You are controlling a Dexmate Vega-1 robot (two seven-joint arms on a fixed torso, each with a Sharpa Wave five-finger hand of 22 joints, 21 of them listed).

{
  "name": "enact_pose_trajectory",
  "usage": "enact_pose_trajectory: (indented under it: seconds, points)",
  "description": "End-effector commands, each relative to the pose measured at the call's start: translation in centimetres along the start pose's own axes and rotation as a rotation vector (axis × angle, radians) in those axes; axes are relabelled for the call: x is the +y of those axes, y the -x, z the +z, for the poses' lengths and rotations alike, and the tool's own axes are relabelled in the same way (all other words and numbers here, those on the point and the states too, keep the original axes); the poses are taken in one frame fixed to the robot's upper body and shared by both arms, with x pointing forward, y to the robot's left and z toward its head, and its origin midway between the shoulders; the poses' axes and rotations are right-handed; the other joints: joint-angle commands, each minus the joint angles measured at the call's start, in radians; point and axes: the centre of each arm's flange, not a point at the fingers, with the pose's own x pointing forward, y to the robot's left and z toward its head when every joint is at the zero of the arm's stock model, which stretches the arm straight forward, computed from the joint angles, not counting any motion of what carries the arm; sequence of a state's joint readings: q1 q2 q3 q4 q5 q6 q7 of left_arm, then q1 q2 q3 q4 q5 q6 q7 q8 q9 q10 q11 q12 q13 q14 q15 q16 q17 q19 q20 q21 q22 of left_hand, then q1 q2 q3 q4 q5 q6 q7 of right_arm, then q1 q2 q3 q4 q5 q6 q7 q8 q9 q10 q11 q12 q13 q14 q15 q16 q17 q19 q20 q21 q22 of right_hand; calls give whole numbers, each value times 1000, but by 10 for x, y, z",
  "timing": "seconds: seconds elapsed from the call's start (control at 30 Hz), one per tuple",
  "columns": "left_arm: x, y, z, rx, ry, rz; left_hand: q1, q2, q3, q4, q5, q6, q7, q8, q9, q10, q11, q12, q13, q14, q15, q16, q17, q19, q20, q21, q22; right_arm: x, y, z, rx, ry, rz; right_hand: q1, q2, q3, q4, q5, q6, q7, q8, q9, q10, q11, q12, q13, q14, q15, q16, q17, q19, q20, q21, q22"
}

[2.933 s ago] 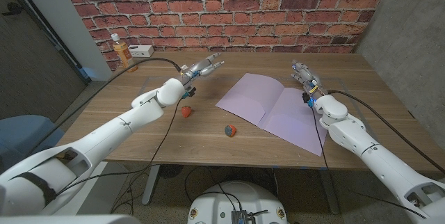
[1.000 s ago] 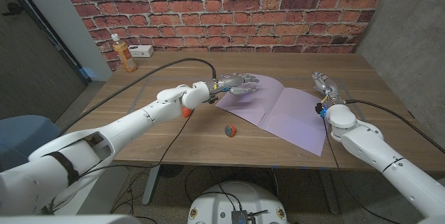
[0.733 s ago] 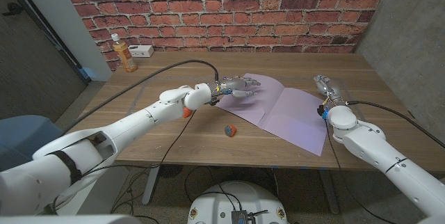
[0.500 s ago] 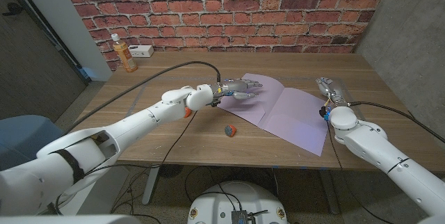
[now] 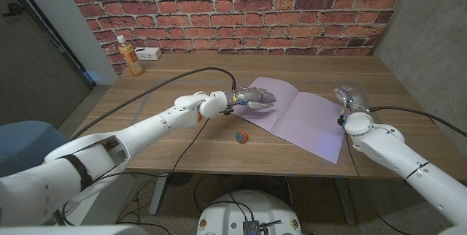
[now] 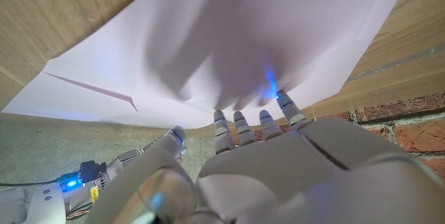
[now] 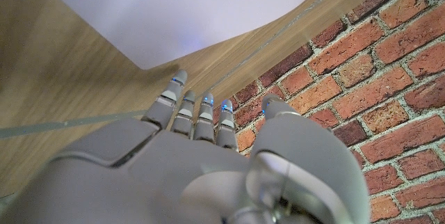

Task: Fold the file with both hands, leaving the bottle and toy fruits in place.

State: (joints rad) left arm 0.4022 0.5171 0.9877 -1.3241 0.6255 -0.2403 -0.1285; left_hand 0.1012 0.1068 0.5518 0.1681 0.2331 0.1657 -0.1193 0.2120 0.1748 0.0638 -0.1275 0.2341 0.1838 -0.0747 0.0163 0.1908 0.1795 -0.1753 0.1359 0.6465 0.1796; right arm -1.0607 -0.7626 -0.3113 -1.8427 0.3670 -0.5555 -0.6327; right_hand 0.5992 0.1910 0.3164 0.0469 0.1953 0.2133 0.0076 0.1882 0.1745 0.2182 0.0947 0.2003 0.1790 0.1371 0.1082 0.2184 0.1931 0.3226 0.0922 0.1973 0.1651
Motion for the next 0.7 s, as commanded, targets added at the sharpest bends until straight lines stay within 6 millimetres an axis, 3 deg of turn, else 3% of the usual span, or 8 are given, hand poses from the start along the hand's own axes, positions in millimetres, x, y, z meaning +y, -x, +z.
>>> enact_pose_trajectory:
  seconds: [0.03, 0.23, 0.47, 0.5, 0.57, 0.63, 0.7]
  points:
    - [-7, -5, 4, 9, -42, -47, -12, 50, 8, 1, 7, 28, 6, 4, 1, 34, 9, 12, 1, 14, -1, 10, 1, 1, 4, -6, 1, 4, 5, -2, 43, 75, -10, 8, 0, 12, -2, -5, 16, 0, 7, 5, 17, -1, 4, 6, 14, -2, 5, 2, 14, 0, 10, 4]
    - [-12, -9, 4, 48, -64, -99, -18, 45, 6, 2, 7, 28, 25, -2, 1, 34, 10, 7, 1, 17, -2, 10, 1, 1, 2, -10, 1, 3, 9, -1, 55, 94, -58, 8, -2, 17, -3, -7, 26, 0, 9, 5, 21, -1, 3, 6, 11, -7, 2, 1, 7, -7, 5, 4]
    - [-18, -12, 1, 86, -63, -149, -33, 31, -5, 6, 8, 5, 20, -18, 1, 12, 4, -7, 1, 12, -3, 7, 3, -1, 2, -15, 2, 1, 13, 3, 56, 113, -95, 10, -5, 25, -9, -10, 35, -1, 8, 5, 34, -7, 5, 5, 30, -11, 6, 0, 10, -10, 4, 4]
    - [-18, -13, 0, 87, -62, -150, -34, 30, -6, 7, 9, 4, 20, -19, 1, 10, 4, -8, 1, 12, -2, 7, 3, -1, 2, -16, 2, 0, 13, 4, 50, 113, -95, 6, -5, 27, -6, -11, 40, -1, 8, 5, 40, -4, 5, 5, 57, -7, 15, 1, 26, -1, 9, 5]
    - [-17, -13, 0, 88, -61, -148, -37, 28, -9, 8, 9, 0, 21, -21, 1, 4, 5, -12, 1, 12, -2, 6, 3, -1, 2, -17, 3, 0, 14, 4, 39, 95, -85, -9, -9, 44, 0, -15, 45, 1, 3, 5, 54, -6, 2, 5, 154, -11, 38, 1, 118, 28, 36, 9]
    - [-17, -13, -1, 90, -67, -145, -42, 26, -12, 9, 10, -10, 12, -26, 1, -1, 8, -15, 1, 11, -1, 6, 3, 0, 3, -18, 3, 0, 14, 4, 24, 79, -76, -16, -12, 53, 2, -16, 48, 6, 1, 5, 66, -5, 1, 5, 199, -10, 47, 0, 171, 35, 51, 10]
    - [-16, -13, -2, 90, -66, -143, -45, 26, -13, 9, 11, -17, 12, -29, 1, -5, 8, -17, 1, 11, -1, 6, 3, 0, 3, -19, 3, 0, 13, 5, -1, 56, -54, -25, -13, 70, 4, -16, 57, 12, 1, 5, 89, 0, 2, 5, 274, -13, 61, 1, 262, 37, 76, 11]
